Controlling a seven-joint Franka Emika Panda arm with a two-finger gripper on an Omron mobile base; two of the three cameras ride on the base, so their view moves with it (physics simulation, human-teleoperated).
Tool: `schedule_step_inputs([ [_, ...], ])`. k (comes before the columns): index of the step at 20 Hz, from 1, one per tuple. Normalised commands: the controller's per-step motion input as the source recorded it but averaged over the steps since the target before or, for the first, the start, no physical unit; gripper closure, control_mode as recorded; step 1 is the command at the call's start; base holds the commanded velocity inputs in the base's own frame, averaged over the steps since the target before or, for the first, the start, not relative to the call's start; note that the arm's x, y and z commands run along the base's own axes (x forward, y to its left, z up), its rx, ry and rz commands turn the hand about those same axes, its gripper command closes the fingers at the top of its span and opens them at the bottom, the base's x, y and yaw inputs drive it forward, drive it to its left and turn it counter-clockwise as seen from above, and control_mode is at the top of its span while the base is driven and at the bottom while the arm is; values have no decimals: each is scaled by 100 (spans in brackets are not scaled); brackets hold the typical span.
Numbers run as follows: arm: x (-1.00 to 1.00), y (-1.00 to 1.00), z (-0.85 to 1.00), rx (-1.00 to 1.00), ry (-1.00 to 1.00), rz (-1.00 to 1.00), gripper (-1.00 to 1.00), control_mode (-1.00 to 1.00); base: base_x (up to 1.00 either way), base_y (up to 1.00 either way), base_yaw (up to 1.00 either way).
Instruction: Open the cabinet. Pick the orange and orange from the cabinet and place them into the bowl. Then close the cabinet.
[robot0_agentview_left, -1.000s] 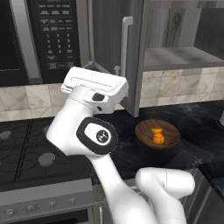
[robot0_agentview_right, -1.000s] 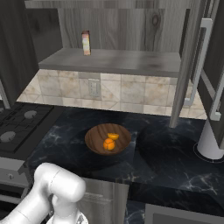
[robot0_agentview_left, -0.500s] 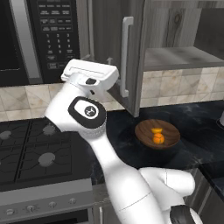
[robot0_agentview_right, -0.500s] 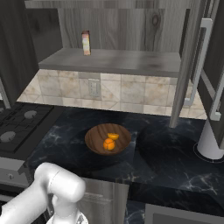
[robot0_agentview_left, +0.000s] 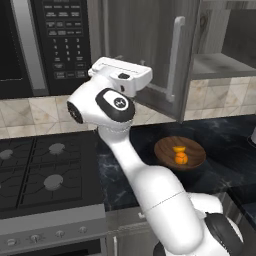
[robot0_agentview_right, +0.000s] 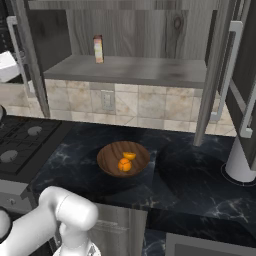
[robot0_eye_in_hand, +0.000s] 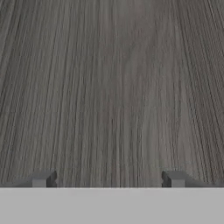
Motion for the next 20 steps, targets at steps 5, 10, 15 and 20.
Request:
schedule_step_inputs([
  [5,28,-86,0,21,1,0,-100,-100,0,0,0],
  [10,53,-67,-10,9,0,2,-100,-100,0,0,0],
  [15,57,-52,-15,2,0,6,-100,-100,0,0,0],
  [20,66,-49,-19,2,0,9,-100,-100,0,0,0],
])
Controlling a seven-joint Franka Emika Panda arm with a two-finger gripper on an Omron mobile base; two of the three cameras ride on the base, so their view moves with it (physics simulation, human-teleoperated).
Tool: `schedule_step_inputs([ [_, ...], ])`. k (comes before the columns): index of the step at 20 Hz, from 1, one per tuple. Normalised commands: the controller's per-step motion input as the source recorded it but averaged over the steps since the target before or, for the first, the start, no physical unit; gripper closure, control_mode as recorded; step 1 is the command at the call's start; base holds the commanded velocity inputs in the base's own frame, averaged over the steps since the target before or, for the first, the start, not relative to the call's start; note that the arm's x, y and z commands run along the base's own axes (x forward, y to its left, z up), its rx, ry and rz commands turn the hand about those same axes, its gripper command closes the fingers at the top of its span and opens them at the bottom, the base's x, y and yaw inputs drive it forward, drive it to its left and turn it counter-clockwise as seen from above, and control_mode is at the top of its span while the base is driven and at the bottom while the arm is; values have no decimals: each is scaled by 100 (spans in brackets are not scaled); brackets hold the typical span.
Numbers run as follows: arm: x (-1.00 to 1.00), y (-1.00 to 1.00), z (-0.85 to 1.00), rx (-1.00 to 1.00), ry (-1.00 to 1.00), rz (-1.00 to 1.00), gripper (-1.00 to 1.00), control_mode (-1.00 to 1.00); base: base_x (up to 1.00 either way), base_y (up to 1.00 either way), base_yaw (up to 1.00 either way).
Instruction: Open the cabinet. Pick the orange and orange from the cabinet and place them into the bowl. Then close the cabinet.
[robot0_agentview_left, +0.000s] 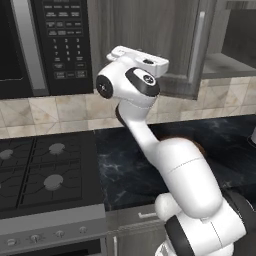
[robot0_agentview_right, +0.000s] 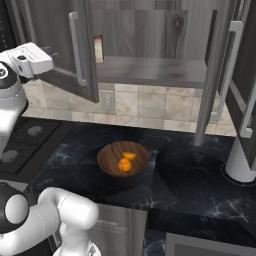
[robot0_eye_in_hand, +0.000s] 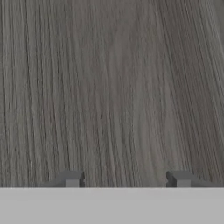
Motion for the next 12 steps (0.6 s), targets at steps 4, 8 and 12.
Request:
schedule_step_inputs([
  [4,72,-61,-24,6,0,15,-100,-100,0,0,0],
  [8,73,-75,-30,9,0,25,-100,-100,0,0,0],
  [12,67,-72,-32,6,0,25,-100,-100,0,0,0],
])
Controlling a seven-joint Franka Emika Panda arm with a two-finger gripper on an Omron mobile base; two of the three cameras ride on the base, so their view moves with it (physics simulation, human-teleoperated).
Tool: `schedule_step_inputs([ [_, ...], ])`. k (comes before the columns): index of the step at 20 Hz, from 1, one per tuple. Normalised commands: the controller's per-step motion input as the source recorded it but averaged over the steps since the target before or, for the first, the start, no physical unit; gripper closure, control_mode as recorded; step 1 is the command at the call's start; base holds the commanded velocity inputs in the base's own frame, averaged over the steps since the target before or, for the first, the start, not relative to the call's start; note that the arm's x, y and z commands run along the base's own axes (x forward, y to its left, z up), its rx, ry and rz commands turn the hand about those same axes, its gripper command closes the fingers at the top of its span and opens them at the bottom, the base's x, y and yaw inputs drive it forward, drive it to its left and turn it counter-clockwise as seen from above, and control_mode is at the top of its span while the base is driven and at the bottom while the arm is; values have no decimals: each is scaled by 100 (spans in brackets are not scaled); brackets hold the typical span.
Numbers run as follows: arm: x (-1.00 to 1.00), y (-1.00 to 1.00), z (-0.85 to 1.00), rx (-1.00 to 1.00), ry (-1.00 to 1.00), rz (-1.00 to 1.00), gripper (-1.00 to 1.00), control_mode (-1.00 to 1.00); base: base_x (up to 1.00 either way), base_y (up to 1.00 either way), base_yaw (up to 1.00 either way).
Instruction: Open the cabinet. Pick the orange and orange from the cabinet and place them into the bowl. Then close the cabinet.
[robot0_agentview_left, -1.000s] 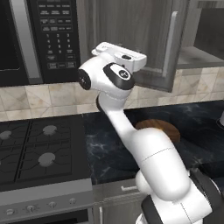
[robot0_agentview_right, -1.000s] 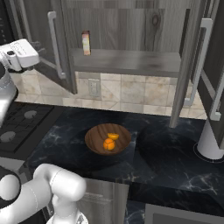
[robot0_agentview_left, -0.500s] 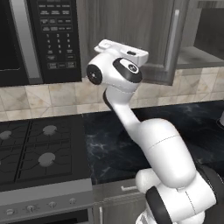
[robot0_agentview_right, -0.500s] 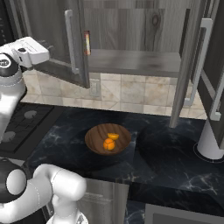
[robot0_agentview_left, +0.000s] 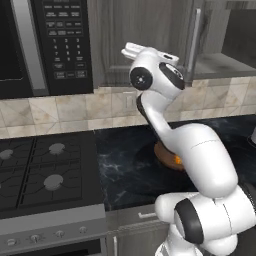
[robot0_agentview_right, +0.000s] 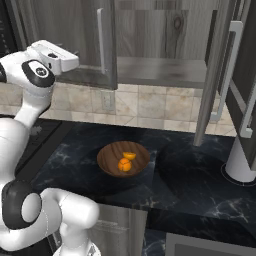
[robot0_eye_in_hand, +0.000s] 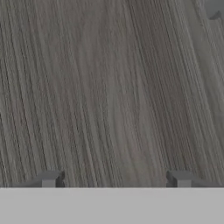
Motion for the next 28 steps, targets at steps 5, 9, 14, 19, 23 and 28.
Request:
schedule_step_inputs([
  [5,78,-76,-33,6,0,25,-100,-100,0,0,0],
  [9,71,-63,-29,3,0,21,-100,-100,0,0,0],
  [14,28,-14,-2,4,7,3,-100,-100,0,0,0],
  [19,-92,0,62,9,4,0,-100,-100,0,0,0],
  [23,-100,1,84,7,8,0,-100,-100,0,0,0],
  [28,-100,0,76,9,27,0,-100,-100,0,0,0],
])
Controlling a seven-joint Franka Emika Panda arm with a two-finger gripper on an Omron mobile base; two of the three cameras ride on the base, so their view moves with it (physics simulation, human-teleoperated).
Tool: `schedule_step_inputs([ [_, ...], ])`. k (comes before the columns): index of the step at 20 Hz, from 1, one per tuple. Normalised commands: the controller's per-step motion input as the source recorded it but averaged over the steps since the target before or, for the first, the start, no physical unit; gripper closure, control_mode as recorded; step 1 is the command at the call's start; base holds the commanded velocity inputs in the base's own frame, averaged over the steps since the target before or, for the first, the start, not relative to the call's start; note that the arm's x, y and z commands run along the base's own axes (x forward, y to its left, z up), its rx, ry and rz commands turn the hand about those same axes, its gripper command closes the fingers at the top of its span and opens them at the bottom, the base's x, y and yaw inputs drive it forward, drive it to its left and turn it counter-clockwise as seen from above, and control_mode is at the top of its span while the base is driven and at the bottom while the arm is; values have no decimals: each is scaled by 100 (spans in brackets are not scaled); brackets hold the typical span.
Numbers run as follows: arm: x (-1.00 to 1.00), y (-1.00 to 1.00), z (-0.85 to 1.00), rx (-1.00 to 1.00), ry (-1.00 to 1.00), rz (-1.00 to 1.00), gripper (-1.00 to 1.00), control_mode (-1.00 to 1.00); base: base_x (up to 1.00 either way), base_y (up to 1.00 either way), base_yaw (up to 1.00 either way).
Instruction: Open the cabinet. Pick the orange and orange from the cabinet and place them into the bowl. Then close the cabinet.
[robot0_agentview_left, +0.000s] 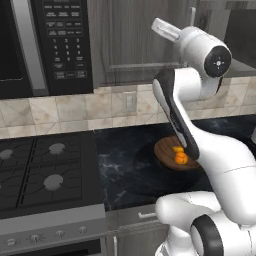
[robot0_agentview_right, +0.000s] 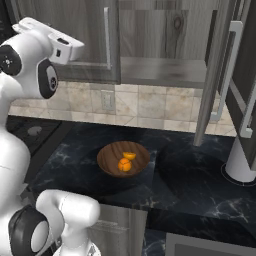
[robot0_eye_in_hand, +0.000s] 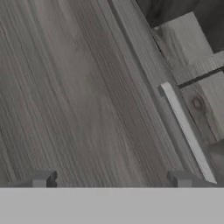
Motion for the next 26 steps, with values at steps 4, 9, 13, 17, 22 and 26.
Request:
schedule_step_inputs([
  [4,-100,-11,12,4,43,0,-100,-100,0,0,0],
  [9,-100,-18,-56,0,28,4,-100,-100,0,0,0],
  [13,-100,-29,-93,0,14,7,-100,-100,0,0,0],
  [17,-100,-34,-100,-1,7,8,-100,-100,0,0,0],
  [22,-100,-53,-63,1,2,4,-100,-100,0,0,0],
  [26,-100,-56,9,2,0,0,-100,-100,0,0,0],
])
